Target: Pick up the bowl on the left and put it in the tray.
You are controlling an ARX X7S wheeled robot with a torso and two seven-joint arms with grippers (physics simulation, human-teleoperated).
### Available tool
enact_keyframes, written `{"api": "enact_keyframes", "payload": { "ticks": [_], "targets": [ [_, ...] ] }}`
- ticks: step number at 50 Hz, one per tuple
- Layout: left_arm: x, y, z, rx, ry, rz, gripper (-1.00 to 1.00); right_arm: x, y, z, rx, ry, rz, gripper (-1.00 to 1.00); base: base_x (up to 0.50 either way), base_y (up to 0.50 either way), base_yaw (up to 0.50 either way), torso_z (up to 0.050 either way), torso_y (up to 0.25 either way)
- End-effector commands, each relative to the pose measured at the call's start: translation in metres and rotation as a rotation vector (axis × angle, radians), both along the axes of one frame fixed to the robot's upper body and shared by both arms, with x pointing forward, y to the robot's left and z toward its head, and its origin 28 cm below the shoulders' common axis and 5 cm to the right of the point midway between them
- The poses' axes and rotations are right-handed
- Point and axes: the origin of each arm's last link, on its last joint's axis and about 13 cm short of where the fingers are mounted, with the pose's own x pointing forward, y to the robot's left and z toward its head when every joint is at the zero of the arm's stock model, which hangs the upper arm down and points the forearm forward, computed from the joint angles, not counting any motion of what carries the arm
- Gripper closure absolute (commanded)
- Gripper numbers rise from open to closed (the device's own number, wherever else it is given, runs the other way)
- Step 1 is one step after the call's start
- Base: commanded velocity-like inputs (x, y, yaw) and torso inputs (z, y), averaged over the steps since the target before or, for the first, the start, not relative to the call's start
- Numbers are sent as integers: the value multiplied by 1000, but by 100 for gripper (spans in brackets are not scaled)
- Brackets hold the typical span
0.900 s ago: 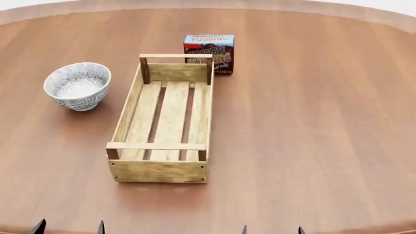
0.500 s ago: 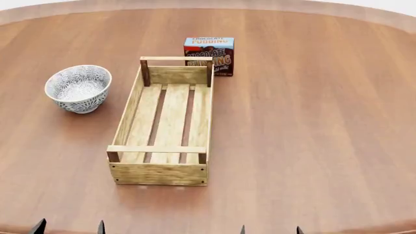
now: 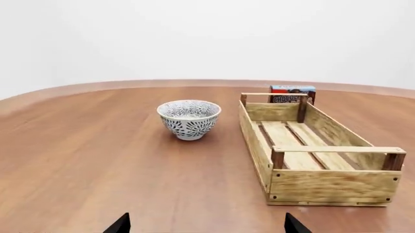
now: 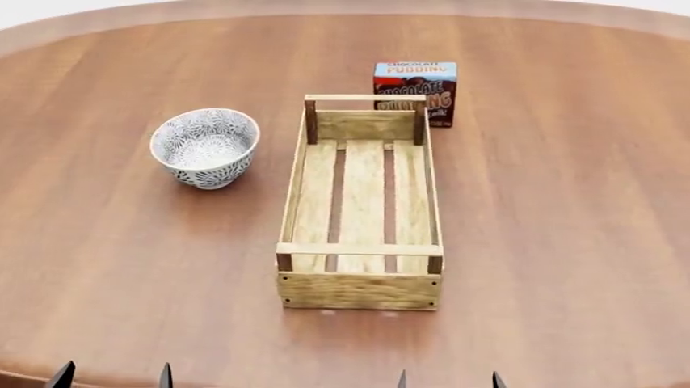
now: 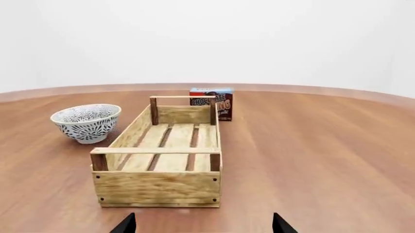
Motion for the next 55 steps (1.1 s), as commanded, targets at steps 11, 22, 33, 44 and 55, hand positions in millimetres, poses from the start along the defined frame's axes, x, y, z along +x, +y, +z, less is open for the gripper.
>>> {"api": "enact_keyframes", "payload": {
  "ticks": [11,22,33,44,55],
  "targets": [
    [0,0,-2,-5,8,0,-100,-1,0,-1,-1,-4,3,-100,0,500,0,0,0],
    [0,0,-2,-6,9,0,-100,-1,0,-1,0,-3,1,-100,0,500,0,0,0],
    [-1,0,-2,-5,9,-1,-100,-1,0,0,1,-5,-1,-100,0,500,0,0,0],
    [-1,0,-2,-6,10,0,-100,-1,0,-1,3,-1,4,-100,0,451,0,0,0],
    [-1,0,-1,-5,8,-1,-100,-2,-1,2,21,-26,-5,-100,86,0,0,0,0]
  ]
}}
